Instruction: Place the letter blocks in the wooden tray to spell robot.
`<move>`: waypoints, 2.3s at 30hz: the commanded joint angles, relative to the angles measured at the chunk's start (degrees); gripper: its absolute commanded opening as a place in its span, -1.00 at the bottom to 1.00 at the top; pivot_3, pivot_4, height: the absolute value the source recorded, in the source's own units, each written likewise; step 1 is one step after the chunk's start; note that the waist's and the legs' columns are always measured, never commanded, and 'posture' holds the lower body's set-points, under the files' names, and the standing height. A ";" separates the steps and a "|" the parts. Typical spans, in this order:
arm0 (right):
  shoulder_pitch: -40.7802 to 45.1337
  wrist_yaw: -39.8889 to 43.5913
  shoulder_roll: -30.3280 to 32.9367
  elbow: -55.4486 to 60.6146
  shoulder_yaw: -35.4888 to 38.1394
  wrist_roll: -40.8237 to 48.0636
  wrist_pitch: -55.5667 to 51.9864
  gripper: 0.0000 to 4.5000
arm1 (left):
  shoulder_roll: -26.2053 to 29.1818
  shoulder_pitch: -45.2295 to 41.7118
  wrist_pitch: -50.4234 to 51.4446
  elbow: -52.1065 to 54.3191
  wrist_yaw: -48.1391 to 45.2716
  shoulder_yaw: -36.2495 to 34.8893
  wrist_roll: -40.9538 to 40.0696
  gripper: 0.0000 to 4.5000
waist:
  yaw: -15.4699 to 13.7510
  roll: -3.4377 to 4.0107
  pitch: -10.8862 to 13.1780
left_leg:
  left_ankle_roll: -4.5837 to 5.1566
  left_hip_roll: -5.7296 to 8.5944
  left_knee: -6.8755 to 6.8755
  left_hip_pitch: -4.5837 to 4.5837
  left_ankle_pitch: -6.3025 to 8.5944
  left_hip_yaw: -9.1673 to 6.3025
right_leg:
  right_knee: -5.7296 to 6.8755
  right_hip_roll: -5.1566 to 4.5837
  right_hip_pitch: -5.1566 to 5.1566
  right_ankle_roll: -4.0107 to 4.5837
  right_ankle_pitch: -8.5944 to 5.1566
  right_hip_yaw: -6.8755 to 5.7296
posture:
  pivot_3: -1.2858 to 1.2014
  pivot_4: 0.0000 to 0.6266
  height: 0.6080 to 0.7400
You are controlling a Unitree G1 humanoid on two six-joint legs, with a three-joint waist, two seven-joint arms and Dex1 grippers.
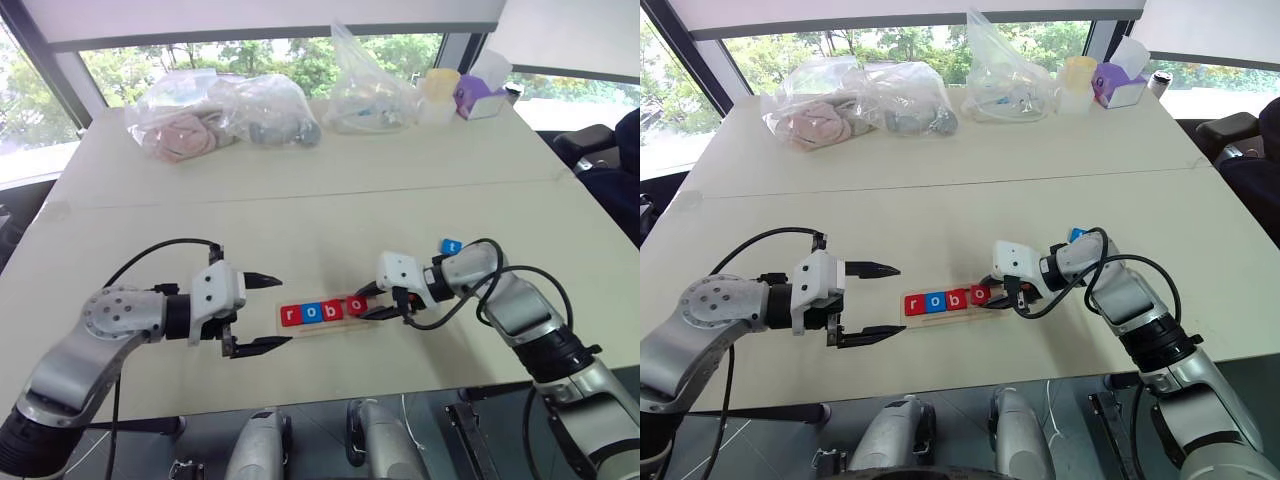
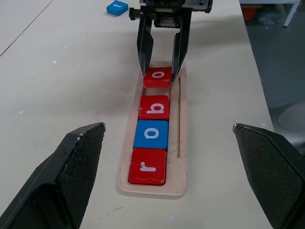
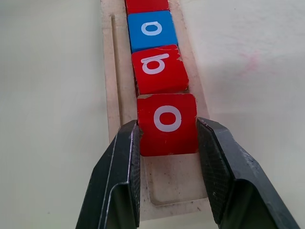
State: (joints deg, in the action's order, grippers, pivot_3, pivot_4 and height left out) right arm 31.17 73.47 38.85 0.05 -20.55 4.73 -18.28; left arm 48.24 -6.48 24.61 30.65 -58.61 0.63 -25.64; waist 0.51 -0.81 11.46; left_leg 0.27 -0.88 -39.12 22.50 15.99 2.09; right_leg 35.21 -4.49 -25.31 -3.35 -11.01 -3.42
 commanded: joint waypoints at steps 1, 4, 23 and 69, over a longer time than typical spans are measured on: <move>1.31 -0.30 -0.32 -0.35 -0.04 -0.76 1.81 -0.50 | 0.57 -0.41 -0.12 1.81 0.05 -1.47 -0.78 1.00 | 0.01 0.00 0.00 | 0.00 0.00 0.00 0.00 0.00 0.00 | 0.00 0.00 0.00 0.00 0.00 0.00 | 0.03 -0.52 1.00; 1.29 -0.18 -0.27 -0.43 -0.11 -0.88 2.10 -0.50 | 0.56 -0.58 -0.14 1.71 0.14 -1.36 -0.77 1.00 | 0.01 0.00 0.00 | 0.00 0.00 0.00 0.00 0.00 0.00 | 0.00 0.00 0.00 0.00 0.00 0.00 | 0.03 -0.52 1.00; 3.02 -1.25 -0.78 2.06 3.08 1.73 -0.98 0.77 | -0.14 -1.17 -0.30 1.34 0.59 -0.75 -0.55 1.00 | 0.01 0.00 0.00 | 0.00 0.00 0.00 0.00 0.00 0.00 | 0.00 0.00 0.00 0.00 0.00 0.00 | 0.03 -0.52 1.00; 0.83 -4.97 -1.24 -1.51 2.35 -3.55 6.27 0.77 | -0.25 -1.65 0.41 1.61 1.37 -0.58 -0.86 1.00 | 0.02 0.00 0.00 | 0.00 0.00 0.05 0.02 0.00 0.01 | -0.05 0.00 -0.03 -0.01 -0.01 0.00 | 0.03 -0.52 1.00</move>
State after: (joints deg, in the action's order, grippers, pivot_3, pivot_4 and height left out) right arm 30.91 68.30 37.84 -3.63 -18.23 0.83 -12.14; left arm 48.05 -7.58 24.97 30.57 -57.35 0.77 -25.75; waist 0.53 -0.80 11.46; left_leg 0.28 -0.88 -39.07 22.52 15.99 2.10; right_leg 35.16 -4.49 -25.34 -3.36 -11.02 -3.42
